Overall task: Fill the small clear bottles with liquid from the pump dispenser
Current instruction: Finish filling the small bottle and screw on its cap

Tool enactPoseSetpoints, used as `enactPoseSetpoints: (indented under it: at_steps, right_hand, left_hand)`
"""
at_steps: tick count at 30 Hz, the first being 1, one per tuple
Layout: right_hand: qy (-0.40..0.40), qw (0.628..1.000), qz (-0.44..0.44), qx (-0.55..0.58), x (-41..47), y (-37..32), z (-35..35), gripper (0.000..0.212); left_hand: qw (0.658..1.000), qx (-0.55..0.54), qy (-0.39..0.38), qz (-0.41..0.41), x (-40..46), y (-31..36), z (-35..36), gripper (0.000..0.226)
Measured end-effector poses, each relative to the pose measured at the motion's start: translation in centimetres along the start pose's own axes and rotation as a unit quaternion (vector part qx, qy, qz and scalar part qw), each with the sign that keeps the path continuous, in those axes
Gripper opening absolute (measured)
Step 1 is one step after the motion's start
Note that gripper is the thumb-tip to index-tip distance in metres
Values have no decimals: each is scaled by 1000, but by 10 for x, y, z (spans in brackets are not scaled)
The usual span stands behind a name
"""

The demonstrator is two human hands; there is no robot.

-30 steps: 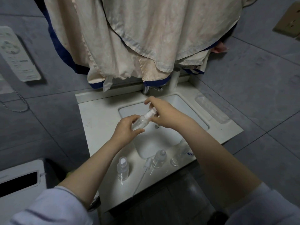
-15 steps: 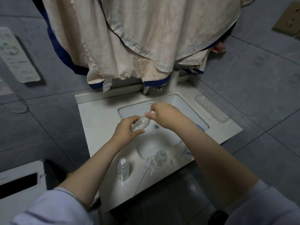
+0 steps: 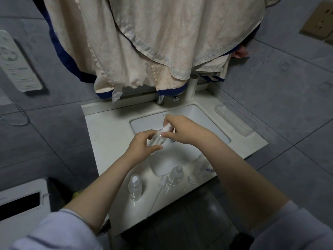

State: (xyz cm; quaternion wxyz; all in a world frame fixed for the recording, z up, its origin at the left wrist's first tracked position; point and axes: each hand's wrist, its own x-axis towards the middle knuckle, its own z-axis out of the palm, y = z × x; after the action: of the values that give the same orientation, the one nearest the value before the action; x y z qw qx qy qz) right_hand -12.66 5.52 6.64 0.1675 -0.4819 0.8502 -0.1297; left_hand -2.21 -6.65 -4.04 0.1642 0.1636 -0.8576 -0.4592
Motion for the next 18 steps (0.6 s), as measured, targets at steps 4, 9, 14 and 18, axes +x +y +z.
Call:
enactPoseSetpoints:
  at_steps: [4,9,14,18]
  right_hand:
    - [29,1000,-10,-5,-3,1,3,24]
    - [56,998,-4,-15,0,-1,14,28]
    - [72,997,11,-9,5,0,30,30]
    - [56,997,27,50,8,2,40,31]
  left_hand:
    - [1000,-8,10,6,0,3,-1,37]
    - [1000,2,25,5,-2,-1,1,35]
    - [1000,18,13,-5,-7,-10,-1,34]
    - [1000,2,5,-28,-10,-17,-3,34]
